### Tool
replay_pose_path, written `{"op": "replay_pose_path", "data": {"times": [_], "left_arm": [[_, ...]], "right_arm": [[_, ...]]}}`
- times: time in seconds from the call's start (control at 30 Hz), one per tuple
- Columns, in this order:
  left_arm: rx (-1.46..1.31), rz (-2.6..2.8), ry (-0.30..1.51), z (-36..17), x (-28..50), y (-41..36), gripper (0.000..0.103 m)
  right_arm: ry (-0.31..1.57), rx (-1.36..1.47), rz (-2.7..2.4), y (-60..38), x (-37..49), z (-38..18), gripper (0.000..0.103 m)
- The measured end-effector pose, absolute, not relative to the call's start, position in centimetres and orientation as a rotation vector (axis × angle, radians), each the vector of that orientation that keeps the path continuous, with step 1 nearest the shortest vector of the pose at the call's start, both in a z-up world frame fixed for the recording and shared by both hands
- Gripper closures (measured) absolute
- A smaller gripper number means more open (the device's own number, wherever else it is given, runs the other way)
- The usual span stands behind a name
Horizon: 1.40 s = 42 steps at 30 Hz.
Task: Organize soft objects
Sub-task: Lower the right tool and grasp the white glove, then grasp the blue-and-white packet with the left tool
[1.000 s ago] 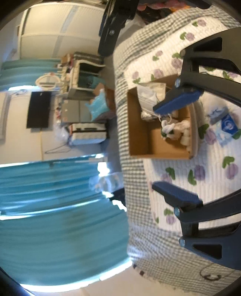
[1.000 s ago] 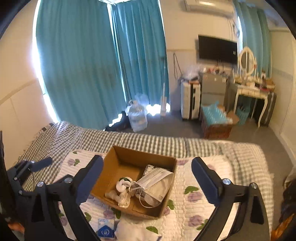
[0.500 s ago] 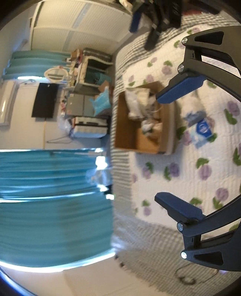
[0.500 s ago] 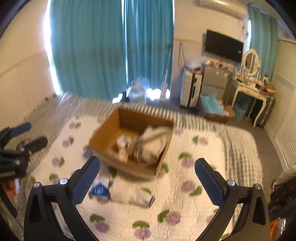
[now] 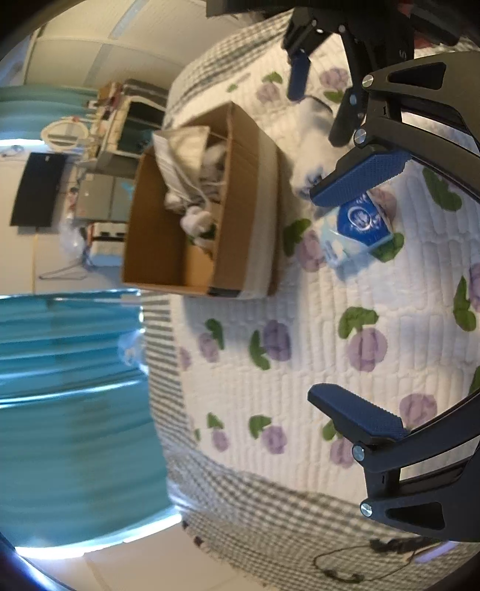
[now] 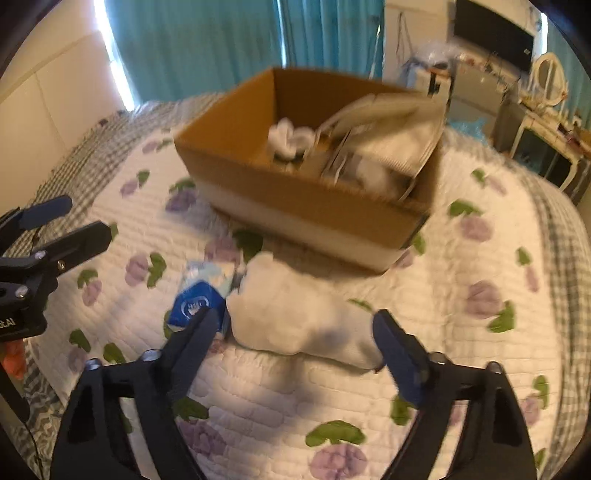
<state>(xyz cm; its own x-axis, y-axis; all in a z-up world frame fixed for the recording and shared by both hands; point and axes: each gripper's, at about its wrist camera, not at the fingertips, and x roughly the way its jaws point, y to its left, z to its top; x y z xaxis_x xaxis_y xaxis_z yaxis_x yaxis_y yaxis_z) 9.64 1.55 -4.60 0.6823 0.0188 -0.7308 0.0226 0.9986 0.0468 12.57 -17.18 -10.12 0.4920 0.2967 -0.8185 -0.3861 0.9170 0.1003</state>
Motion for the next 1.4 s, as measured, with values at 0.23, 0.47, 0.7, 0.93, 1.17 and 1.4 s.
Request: {"op": "replay_pose_path", "data": {"times": [0.23,0.47,0.7,0.93,1.17,1.4], "left_arm": [[0.052,-0.004,0.853,-6.8,11.0,1.5,0.005],[0.042,-0.007,0.859,-7.2,11.1,1.2,0.005],[0.050,-0.036,0.863,-6.8,10.5,0.2,0.005],[0.055,-0.088,0.871,-6.5,10.2,-2.0,0.005],[0.101,-0.140,0.935,-9.0,10.5,-4.8,0.007],[0.084,-0.150,1.047,-12.6,11.7,-5.1,0.032]], "right_arm": [[1.040,-0.109,0.452,-16.2,13.9,-13.4,0.037],[1.063,-0.125,0.479,-15.3,13.9,-14.4,0.052],[0.990,-0.132,0.472,-16.1,12.1,-12.2,0.089],[0.895,-0.153,0.400,-18.9,10.9,-8.8,0.091],[0.867,-0.165,0.353,-21.2,11.0,-8.2,0.091],[0.881,-0.158,0.353,-21.6,11.4,-9.5,0.091]]}}
